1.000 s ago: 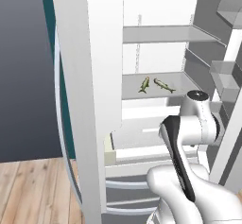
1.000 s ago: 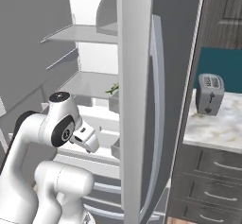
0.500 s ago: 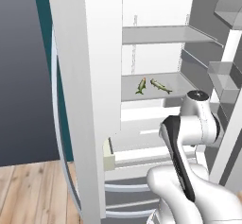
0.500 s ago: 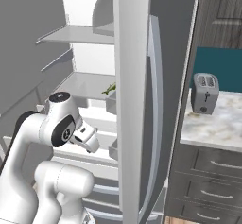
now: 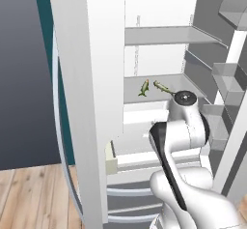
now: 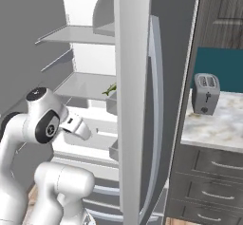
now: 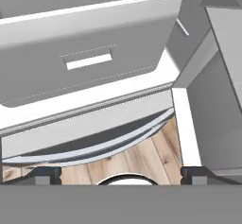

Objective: Gather the potato and avocado from the fridge and place them on a tray on the dining counter. Then gather the fishs from the fridge and place them on the other tray.

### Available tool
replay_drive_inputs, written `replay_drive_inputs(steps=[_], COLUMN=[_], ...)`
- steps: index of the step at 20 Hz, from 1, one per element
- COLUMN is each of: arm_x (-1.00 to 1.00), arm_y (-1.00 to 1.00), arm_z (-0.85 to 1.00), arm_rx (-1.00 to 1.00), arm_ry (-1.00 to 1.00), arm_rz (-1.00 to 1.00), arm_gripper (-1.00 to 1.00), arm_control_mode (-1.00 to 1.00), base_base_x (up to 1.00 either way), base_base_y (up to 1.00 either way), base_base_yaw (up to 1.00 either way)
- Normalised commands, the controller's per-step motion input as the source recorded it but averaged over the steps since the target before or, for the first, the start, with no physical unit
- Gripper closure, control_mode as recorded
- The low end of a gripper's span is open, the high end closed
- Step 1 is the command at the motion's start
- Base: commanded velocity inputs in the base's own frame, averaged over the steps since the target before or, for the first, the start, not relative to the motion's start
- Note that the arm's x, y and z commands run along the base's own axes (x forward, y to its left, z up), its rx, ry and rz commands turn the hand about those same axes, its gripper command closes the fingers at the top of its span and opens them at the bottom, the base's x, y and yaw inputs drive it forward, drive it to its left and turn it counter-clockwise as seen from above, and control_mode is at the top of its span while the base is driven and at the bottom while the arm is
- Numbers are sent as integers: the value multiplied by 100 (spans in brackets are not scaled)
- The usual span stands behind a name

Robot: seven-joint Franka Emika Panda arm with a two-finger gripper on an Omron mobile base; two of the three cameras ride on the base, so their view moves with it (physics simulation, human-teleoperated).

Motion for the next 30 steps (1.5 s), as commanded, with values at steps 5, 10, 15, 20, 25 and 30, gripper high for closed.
replay_drive_inputs(steps=[5,10,15,20,25,30], arm_x=[34,37,25,7,19,45], arm_y=[4,0,0,0,0,0], arm_z=[36,32,30,46,38,6], arm_rx=[-15,-11,-6,0,3,1], arm_ry=[-27,-20,-4,0,4,1], arm_rz=[7,10,3,0,-1,-1], arm_gripper=[-100,-100,-100,-100,-100,-100], arm_control_mode=[-100,-100,-100,-100,-100,-100], base_base_x=[0,0,0,0,0,0], base_base_y=[0,0,0,0,0,0], base_base_yaw=[0,0,0,0,0,0])
